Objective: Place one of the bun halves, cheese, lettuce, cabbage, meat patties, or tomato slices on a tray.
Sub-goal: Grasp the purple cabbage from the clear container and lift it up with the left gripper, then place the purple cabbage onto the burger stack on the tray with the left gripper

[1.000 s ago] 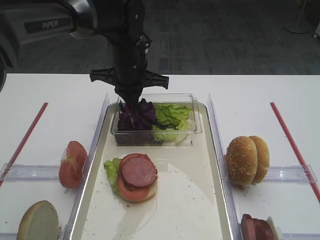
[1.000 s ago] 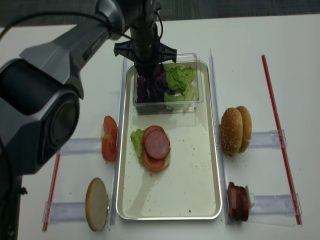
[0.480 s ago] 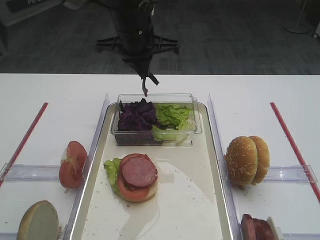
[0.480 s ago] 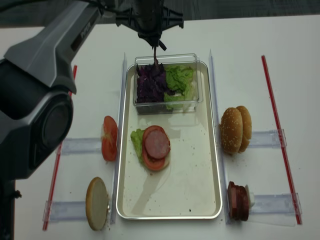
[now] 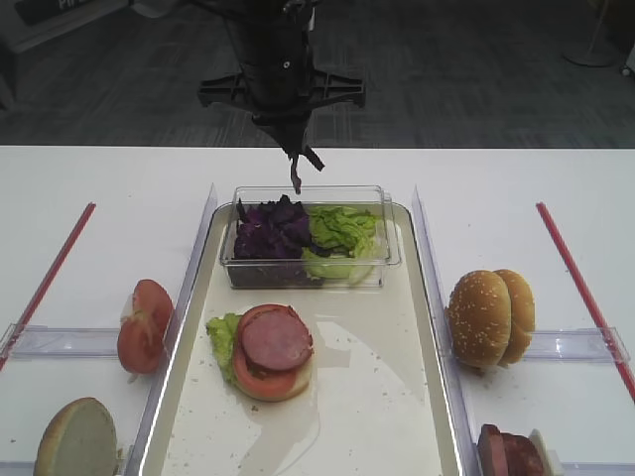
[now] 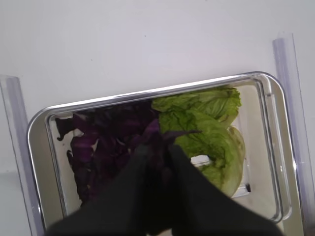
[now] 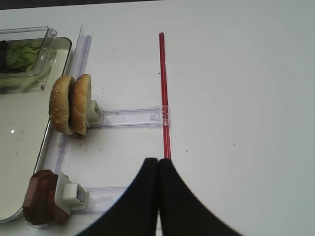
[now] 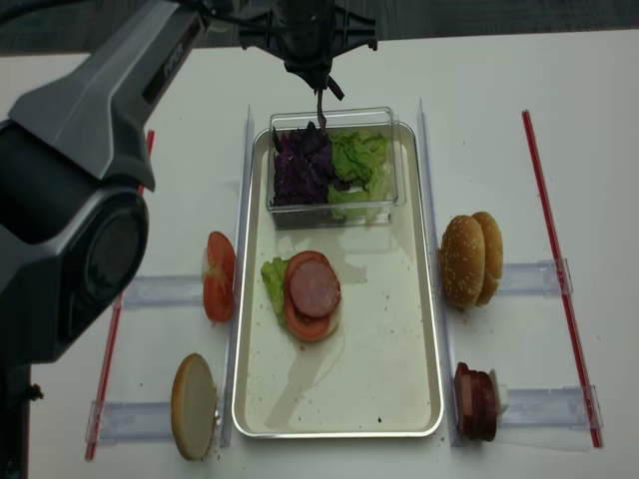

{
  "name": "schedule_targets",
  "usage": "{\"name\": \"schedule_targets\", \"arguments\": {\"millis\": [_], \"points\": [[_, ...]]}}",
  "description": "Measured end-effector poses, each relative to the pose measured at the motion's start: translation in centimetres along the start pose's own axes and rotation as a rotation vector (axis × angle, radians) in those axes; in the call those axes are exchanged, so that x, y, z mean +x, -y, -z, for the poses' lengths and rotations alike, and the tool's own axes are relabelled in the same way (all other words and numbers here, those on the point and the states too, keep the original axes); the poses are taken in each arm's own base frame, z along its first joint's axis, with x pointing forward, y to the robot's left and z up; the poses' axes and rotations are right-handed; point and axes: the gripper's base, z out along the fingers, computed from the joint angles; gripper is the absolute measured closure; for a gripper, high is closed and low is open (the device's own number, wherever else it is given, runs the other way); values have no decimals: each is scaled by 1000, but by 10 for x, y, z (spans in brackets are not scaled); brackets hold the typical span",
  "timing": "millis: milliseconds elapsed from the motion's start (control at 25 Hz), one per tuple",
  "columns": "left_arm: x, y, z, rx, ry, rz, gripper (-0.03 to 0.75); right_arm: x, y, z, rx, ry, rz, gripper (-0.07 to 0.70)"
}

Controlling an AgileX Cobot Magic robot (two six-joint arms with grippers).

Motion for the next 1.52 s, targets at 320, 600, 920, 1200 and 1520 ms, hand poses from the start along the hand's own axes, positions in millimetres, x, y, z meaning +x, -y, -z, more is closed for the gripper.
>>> {"name": "schedule_targets", "arguments": {"millis": [320,600,920,1200,1520], "points": [[10,3,9,-6,-14,11,671,0,0,0,0,0,0,595],[28,9,23,-28,-32,17,671,0,0,0,0,0,0,595],[61,21,32,-66,-74,24,672,0,0,0,0,0,0,595],[92,25,43,-106,-101,37,672,0,0,0,0,0,0,595],[128,35,31,-151,-172,21,673,0,0,0,0,0,0,595]]}}
